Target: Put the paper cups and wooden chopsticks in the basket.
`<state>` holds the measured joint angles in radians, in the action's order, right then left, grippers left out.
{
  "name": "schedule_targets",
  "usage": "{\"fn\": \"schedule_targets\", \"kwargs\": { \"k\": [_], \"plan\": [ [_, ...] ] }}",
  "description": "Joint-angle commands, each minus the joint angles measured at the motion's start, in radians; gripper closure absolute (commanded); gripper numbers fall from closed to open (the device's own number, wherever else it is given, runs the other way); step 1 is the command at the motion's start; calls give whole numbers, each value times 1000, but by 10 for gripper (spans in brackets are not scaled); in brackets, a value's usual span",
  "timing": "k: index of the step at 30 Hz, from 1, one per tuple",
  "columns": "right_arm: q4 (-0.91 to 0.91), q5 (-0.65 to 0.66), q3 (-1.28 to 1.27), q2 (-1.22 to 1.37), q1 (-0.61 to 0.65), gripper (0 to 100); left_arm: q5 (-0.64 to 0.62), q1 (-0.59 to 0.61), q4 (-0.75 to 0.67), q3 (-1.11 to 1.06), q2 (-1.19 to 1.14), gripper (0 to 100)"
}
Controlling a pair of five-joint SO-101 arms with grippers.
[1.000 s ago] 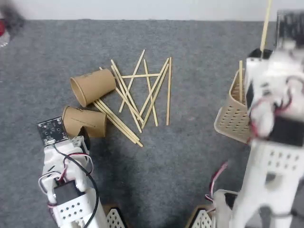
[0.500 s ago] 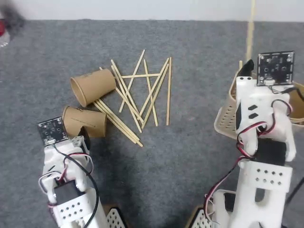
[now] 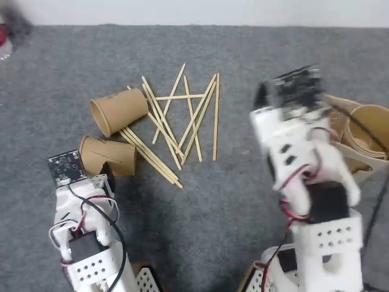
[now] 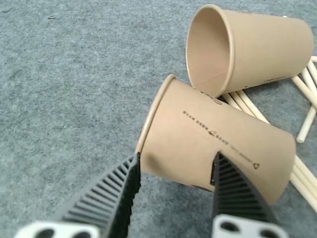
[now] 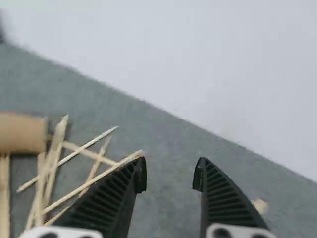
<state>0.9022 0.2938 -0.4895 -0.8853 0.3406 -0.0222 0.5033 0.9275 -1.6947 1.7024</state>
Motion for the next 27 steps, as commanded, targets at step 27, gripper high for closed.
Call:
{"fn": "schedule_targets", "kwargs": {
  "k": [27],
  "plan": [
    [386, -153, 1321, 1797, 88, 841, -2, -6, -6, 5, 9, 775]
  ]
}}
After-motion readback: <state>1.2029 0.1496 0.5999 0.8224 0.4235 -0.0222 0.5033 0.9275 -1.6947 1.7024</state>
